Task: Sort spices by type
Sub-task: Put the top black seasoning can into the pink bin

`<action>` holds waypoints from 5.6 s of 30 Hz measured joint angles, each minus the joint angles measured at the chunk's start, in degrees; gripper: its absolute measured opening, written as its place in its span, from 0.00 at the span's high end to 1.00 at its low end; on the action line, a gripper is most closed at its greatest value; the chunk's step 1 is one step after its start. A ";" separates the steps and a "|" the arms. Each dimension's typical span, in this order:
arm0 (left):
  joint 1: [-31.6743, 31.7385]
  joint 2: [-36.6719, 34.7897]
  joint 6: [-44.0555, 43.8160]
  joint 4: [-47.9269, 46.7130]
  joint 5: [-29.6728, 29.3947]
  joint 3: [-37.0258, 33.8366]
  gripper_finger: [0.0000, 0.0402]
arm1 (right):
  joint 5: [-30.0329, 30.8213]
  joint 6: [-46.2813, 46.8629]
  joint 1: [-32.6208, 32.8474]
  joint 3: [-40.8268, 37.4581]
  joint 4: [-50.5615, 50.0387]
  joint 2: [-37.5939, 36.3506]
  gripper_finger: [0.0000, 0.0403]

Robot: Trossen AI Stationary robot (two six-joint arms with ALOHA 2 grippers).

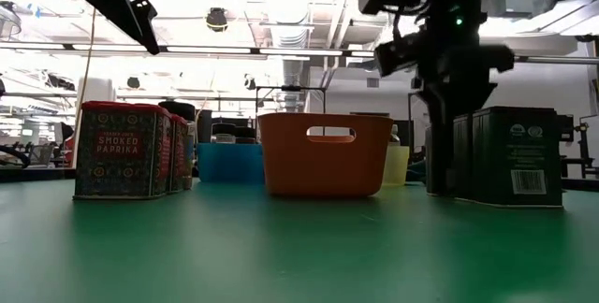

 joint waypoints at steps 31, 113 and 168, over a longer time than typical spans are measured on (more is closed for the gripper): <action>0.01 -7.66 -0.25 3.87 -1.30 0.11 0.25 | 6.27 -12.67 -8.37 22.99 -2.39 -0.08 0.61; 4.57 -7.40 3.02 4.24 9.92 0.03 0.25 | 4.61 -2.26 4.67 44.50 -24.06 16.39 0.38; 4.59 -7.39 3.41 1.27 10.59 0.04 0.25 | 1.74 9.10 7.86 13.22 -15.94 1.87 0.37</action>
